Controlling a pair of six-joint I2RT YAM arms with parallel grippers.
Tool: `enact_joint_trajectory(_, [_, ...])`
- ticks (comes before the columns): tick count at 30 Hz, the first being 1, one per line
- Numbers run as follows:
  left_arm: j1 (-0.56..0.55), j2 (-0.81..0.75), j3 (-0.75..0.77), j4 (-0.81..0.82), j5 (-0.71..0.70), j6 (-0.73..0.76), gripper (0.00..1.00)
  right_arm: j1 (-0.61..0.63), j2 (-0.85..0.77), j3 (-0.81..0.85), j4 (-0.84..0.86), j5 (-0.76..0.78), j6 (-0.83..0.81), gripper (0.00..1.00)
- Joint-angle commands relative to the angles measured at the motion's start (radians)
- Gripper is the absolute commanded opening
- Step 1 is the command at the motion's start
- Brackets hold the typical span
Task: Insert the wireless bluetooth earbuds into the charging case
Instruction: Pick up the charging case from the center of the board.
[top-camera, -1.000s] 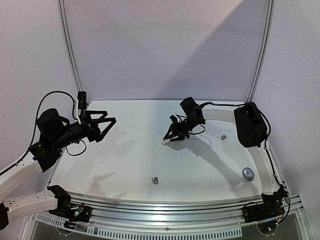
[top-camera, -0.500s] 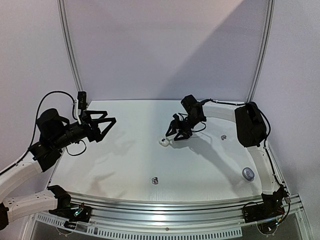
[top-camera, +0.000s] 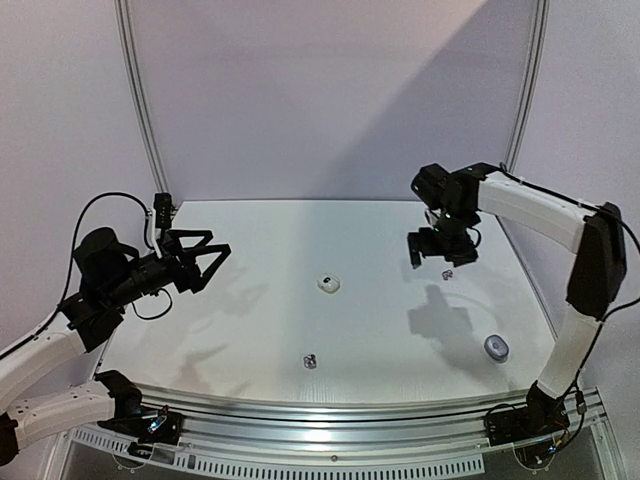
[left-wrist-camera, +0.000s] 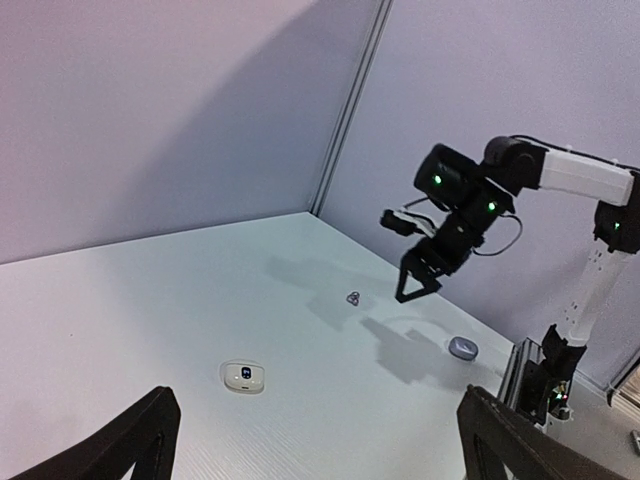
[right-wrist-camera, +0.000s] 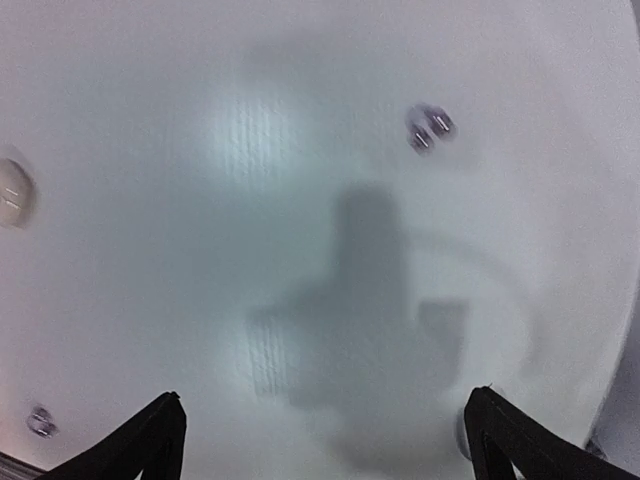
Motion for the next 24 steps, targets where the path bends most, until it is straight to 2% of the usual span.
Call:
enact_joint_trajectory(1, [0.013, -0.010, -0.036, 0.050, -0.008, -0.004, 0.99, -0.007, -0.088, -0.311, -0.214, 0.198, 0.181, 0.99])
enact_joint_trajectory(6, [0.013, -0.021, -0.052, 0.071, -0.009, -0.005, 0.99, -0.046, -0.255, -0.539, -0.108, 0.113, 0.283, 0.99])
enact_joint_trajectory(9, [0.013, -0.030, -0.056, 0.066, -0.011, -0.005, 0.99, -0.072, -0.309, -0.592, -0.059, 0.097, 0.296, 0.99])
enact_joint_trajectory(12, [0.013, -0.036, -0.056, 0.061, -0.015, 0.004, 0.99, -0.111, -0.328, -0.640, -0.010, 0.072, 0.297, 0.99])
enact_joint_trajectory(18, [0.013, -0.044, -0.055, 0.058, -0.022, 0.013, 0.99, -0.199, -0.378, -0.788, 0.248, -0.087, 0.267, 0.99])
enact_joint_trajectory(24, [0.013, -0.048, -0.056, 0.052, -0.026, 0.022, 0.99, -0.231, -0.348, -0.836, 0.260, -0.040, 0.263, 0.99])
